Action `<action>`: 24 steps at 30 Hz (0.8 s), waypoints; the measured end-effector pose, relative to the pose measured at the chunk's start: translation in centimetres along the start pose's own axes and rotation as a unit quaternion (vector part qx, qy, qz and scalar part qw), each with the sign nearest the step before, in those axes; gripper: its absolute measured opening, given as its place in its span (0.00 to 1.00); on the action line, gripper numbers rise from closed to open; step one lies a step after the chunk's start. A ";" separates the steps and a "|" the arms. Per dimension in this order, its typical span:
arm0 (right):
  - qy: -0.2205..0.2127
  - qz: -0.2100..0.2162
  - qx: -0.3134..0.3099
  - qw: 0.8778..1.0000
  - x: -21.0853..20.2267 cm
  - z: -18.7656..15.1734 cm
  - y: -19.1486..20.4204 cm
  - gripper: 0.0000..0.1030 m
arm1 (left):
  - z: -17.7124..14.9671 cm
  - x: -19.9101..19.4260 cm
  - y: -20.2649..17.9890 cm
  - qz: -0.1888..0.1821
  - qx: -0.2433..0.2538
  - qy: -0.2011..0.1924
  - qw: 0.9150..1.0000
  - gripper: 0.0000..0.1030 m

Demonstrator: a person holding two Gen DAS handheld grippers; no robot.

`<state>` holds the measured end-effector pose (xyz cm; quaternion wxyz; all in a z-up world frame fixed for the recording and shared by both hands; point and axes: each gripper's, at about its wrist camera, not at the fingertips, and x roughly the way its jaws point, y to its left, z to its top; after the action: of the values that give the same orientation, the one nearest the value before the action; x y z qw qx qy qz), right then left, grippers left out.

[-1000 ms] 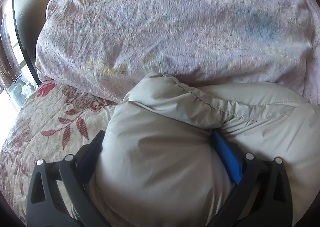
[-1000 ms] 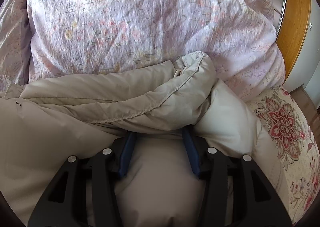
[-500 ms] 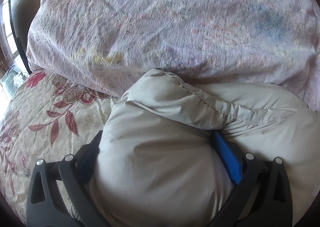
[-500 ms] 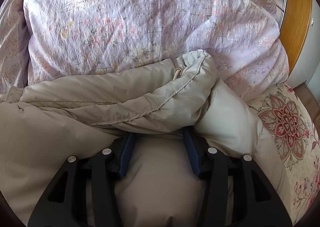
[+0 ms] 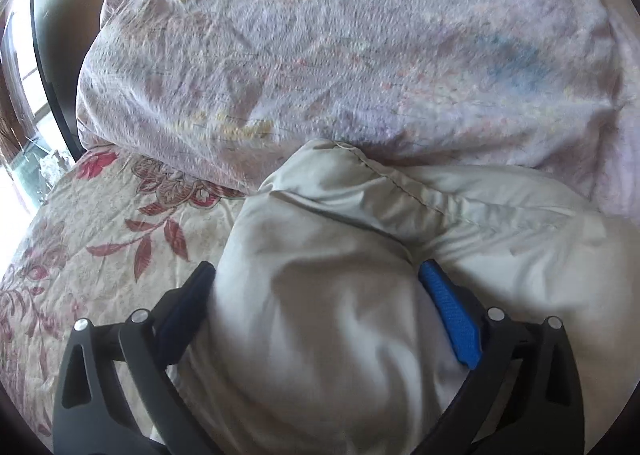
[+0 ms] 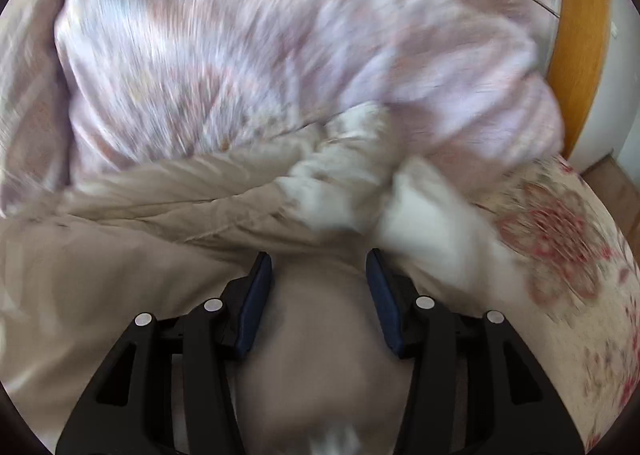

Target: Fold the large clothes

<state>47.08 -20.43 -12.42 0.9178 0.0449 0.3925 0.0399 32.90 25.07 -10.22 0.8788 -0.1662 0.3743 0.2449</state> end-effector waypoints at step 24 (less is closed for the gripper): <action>0.141 0.199 0.319 0.916 -6.8 -10.6 -10.9 0.68 | -11.6 -7.7 7.6 -0.150 -0.162 0.087 0.971 0.65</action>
<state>35.13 -31.43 -16.08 0.7628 0.4068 0.4925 0.1002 17.38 23.47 -13.03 0.8307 -0.3814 0.3759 0.1523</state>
